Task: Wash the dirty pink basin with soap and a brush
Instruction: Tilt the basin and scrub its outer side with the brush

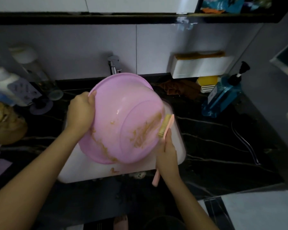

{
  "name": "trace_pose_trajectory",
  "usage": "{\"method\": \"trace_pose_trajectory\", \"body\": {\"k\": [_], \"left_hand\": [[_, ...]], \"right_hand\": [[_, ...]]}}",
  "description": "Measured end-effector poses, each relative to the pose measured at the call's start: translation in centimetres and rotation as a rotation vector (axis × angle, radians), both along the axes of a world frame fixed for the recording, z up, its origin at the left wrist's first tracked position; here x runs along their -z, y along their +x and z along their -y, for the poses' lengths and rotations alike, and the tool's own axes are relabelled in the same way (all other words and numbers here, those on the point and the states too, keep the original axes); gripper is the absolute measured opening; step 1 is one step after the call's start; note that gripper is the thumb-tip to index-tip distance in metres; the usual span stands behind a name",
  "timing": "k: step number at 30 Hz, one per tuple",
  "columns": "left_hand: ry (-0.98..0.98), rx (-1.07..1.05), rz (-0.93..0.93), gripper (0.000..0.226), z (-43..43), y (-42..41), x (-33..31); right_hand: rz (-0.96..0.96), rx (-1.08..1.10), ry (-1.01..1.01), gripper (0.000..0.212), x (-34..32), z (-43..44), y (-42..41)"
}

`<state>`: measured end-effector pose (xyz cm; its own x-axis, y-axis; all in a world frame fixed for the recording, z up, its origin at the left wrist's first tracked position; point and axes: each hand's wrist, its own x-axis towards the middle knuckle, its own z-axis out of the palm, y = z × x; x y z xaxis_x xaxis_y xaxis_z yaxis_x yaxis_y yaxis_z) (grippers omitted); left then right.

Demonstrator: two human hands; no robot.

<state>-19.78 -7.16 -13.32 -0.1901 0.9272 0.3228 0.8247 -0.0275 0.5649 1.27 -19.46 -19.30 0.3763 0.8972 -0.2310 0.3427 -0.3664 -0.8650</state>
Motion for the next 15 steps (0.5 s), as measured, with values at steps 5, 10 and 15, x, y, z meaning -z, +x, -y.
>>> {"method": "trace_pose_trajectory", "body": {"k": [5, 10, 15], "left_hand": [[-0.013, -0.026, -0.003, 0.045, 0.0, 0.0, 0.0], [-0.044, -0.028, 0.007, 0.045, -0.4, -0.3, 0.0], [-0.061, -0.032, 0.05, 0.041, 0.0, 0.1, 0.0]], "right_hand": [[-0.151, -0.058, -0.125, 0.059, -0.6, 2.4, -5.7], [-0.108, -0.163, 0.004, 0.061, -3.9, 1.2, -7.3], [0.103, -0.006, -0.259, 0.074, -2.3, -1.3, -5.2]]}}
